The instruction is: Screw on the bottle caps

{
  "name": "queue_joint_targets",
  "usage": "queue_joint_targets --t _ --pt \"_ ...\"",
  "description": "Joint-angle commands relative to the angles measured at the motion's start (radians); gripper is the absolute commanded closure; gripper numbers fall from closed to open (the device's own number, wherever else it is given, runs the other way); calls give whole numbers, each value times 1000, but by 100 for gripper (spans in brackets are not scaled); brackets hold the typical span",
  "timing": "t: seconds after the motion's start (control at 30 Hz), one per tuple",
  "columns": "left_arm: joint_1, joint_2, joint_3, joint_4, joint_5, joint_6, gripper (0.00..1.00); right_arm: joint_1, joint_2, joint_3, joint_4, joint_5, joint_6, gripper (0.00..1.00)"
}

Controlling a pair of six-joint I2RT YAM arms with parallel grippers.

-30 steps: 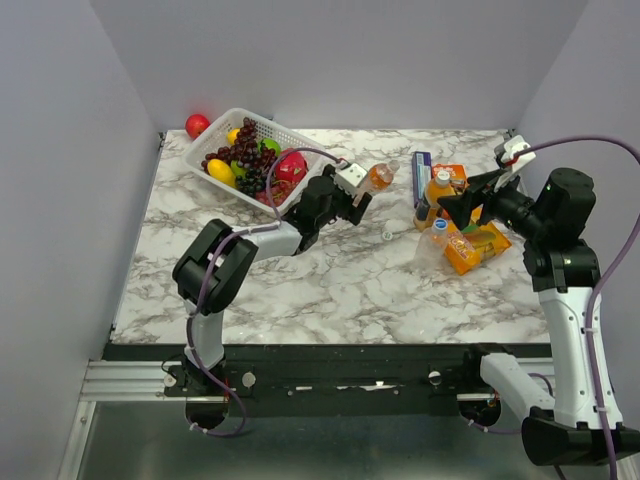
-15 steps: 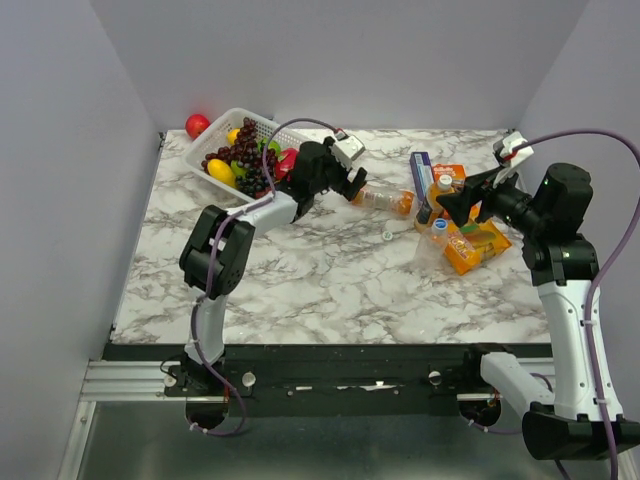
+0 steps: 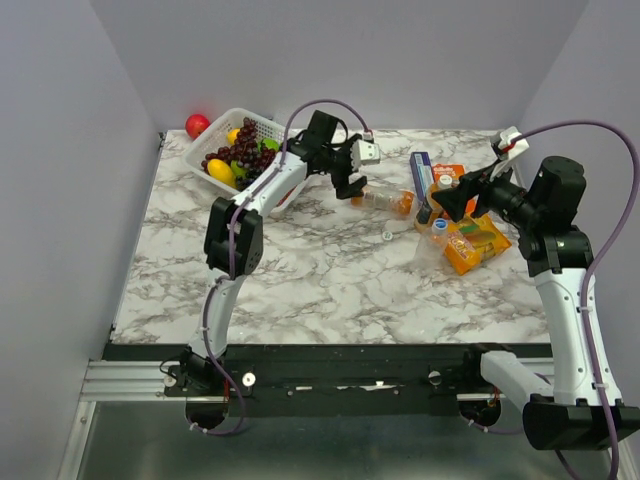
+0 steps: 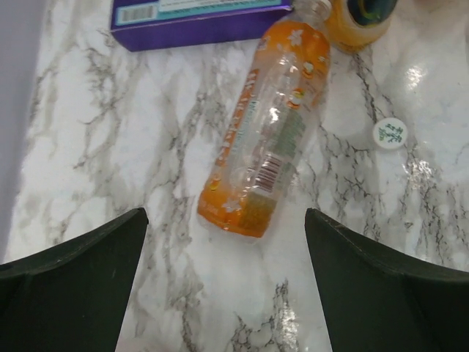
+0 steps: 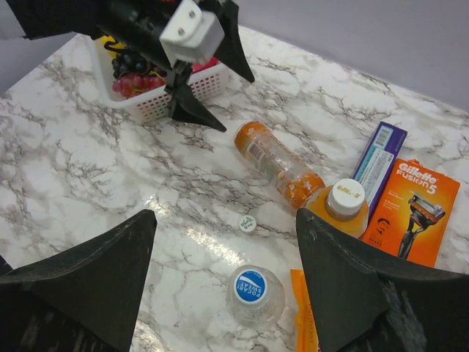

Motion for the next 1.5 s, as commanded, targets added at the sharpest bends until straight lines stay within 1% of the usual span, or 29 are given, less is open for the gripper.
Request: queue_joint_targets --t 0.0,0.07,0.2,0.37,0.5,0.63,0.77,0.87,0.93,1.0,1.03,1.1,1.13,1.2,1.23,1.27,1.33,1.37,1.43,1.47 --pt "-44 107 91 -190 -7 103 2 -5 -12 8 17 -25 19 15" --pt "-52 147 143 -218 -10 115 2 -5 -18 1 8 -24 19 15" --pt "-61 191 198 -224 -30 121 2 -5 -18 -12 6 -27 20 15" --pt "-77 266 298 -293 -79 178 2 -5 -13 -17 6 -21 16 15" --pt "-84 283 302 -313 -114 265 2 -5 -3 -18 6 -16 16 15" --pt "-92 309 327 -366 -137 342 2 -5 3 -20 8 -10 16 15" --pt "-100 332 349 -383 -154 381 2 -5 8 -14 6 2 13 15" --pt "-103 339 347 -370 -163 384 6 -5 11 -11 6 18 17 15" --pt "-103 336 342 -354 -175 378 11 -5 11 -9 5 24 17 15" --pt "-101 319 320 -351 -182 361 14 -5 13 -9 3 29 19 16" --pt "-97 311 303 -347 -188 355 18 -5 14 -9 5 29 20 16" --pt "-89 273 240 -348 -200 333 22 -5 16 -6 3 26 20 16" --pt "-83 257 214 -350 -203 322 26 -5 20 -6 5 25 22 16" --pt "-65 211 134 -348 -212 275 30 -5 26 0 6 25 22 16" --pt "-57 193 103 -362 -215 285 37 -5 30 1 5 22 23 16" --pt "-54 146 39 -338 -217 273 37 -5 33 4 5 18 27 16" --pt "-48 92 -41 -272 -246 199 38 -5 36 6 8 12 30 16" --pt "-43 51 -91 -276 -246 187 39 -5 39 5 11 7 33 16" --pt "-41 11 -141 -297 -278 164 40 -5 39 6 15 4 40 16" --pt "-41 -32 -195 -305 -290 132 40 -5 40 6 17 -2 43 16"
